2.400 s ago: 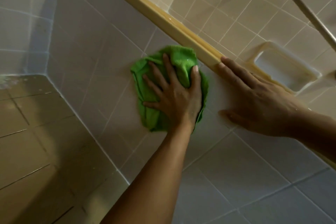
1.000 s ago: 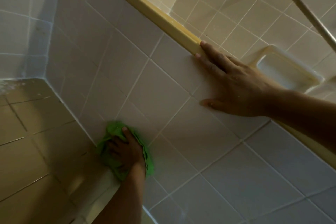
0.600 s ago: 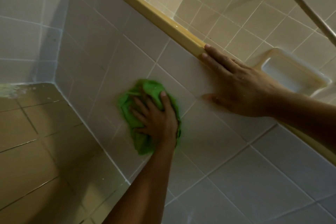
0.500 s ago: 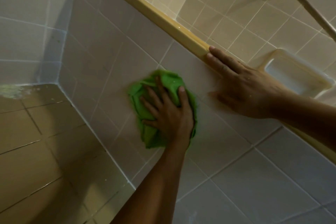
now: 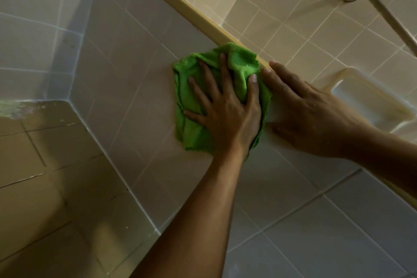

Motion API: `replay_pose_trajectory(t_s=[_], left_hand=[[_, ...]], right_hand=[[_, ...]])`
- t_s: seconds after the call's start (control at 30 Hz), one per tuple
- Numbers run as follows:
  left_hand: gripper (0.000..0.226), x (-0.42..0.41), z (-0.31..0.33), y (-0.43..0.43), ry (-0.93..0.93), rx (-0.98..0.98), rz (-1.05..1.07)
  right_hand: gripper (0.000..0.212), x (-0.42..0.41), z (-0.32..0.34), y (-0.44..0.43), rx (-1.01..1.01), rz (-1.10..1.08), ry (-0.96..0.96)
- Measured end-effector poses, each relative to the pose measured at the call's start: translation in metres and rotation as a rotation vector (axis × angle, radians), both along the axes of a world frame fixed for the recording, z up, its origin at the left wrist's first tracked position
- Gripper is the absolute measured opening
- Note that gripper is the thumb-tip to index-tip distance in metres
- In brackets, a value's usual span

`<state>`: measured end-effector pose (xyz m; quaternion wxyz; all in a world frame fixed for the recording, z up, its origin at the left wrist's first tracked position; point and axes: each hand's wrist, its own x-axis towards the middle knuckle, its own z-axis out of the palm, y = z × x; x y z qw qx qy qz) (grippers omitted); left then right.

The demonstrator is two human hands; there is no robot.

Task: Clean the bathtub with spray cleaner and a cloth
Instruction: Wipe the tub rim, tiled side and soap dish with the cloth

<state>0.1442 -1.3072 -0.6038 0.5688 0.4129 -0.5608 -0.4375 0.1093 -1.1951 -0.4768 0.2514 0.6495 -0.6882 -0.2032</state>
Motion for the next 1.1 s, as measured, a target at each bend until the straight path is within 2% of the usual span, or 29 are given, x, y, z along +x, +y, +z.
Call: replay_pose_trajectory(t_s=[0.23, 0.33, 0.43, 0.67, 0.8, 0.87, 0.93, 1.1], left_hand=[[0.080, 0.004, -0.005, -0.024, -0.063, -0.062, -0.019], [0.090, 0.011, -0.017, -0.070, -0.025, 0.060, -0.055], [0.088, 0.017, -0.053, -0.090, 0.008, 0.138, -0.081], [0.084, 0.025, -0.148, -0.070, 0.022, 0.380, -0.068], [0.101, 0.029, -0.219, -0.040, -0.100, 0.535, -0.094], [0.114, 0.027, -0.245, -0.018, -0.130, 0.536, -0.062], [0.119, 0.022, -0.262, -0.002, -0.125, 0.522, -0.015], [0.108, 0.023, -0.248, 0.000, -0.092, 0.621, 0.008]], right_hand=[[0.099, 0.006, 0.000, 0.001, 0.007, 0.005, 0.038], [0.097, 0.008, 0.001, 0.001, 0.005, -0.018, 0.054], [0.097, 0.008, 0.000, 0.001, 0.020, -0.022, 0.070], [0.099, 0.007, 0.000, -0.015, 0.032, 0.019, 0.038], [0.103, 0.004, 0.003, -0.027, 0.044, 0.026, -0.006], [0.104, 0.002, 0.005, -0.031, 0.045, 0.042, -0.006], [0.101, 0.000, 0.006, -0.033, 0.042, 0.066, -0.025], [0.105, 0.000, 0.007, -0.032, 0.052, 0.048, -0.079]])
